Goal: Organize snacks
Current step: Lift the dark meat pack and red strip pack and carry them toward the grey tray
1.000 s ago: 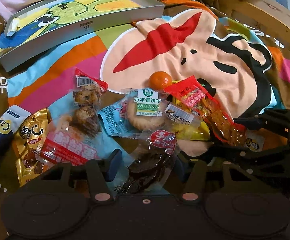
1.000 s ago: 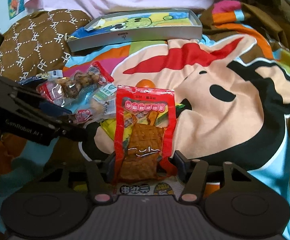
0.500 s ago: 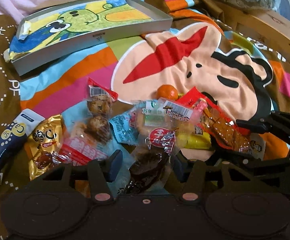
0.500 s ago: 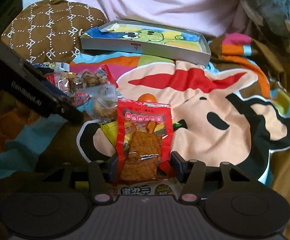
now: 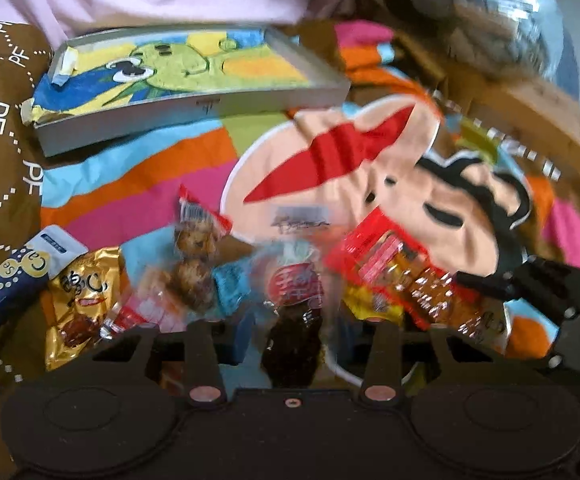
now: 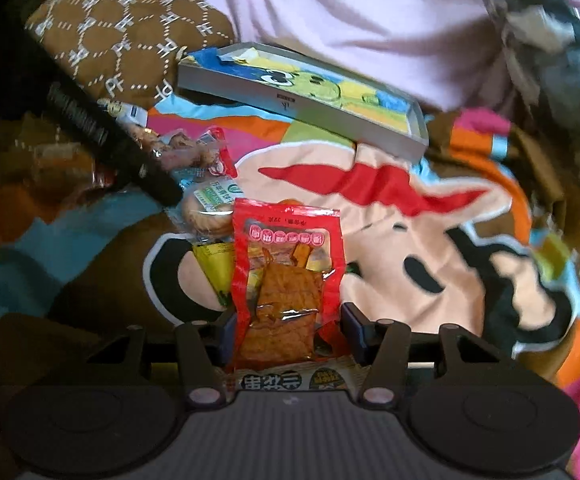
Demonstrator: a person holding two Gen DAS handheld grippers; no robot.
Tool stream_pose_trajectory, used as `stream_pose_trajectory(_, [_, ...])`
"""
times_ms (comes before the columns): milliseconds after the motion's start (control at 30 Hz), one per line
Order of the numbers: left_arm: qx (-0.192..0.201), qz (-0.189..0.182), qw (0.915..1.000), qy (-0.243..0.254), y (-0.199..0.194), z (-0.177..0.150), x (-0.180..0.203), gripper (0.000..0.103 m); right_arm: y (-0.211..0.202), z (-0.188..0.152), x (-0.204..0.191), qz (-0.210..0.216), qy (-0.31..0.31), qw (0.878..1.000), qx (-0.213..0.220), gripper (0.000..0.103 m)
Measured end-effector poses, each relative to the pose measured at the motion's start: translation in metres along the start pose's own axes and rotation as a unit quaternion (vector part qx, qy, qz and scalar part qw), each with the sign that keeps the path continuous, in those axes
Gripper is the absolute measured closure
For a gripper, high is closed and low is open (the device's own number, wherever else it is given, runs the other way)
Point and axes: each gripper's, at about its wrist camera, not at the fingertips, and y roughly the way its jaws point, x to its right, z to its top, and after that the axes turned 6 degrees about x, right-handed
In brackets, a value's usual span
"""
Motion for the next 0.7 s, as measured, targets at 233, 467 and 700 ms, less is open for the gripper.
stream_pose_trajectory(233, [0.006,-0.005,0.9994,-0.032,0.005,-0.008,-0.002,0.059,0.002,0.003,0.002,-0.044,-0.044,0.998,0.014,0.048])
stream_pose_trajectory(467, [0.035,-0.012,0.9981,-0.05,-0.002,-0.007,-0.003,0.059,-0.002,0.003,-0.002,-0.056,-0.069,0.995,0.041,0.048])
stream_pose_trajectory(700, [0.081,0.01,0.994,-0.073,-0.013,0.003,-0.011,0.059,0.005,0.023,0.0,-0.063,-0.122,0.987,0.087,0.048])
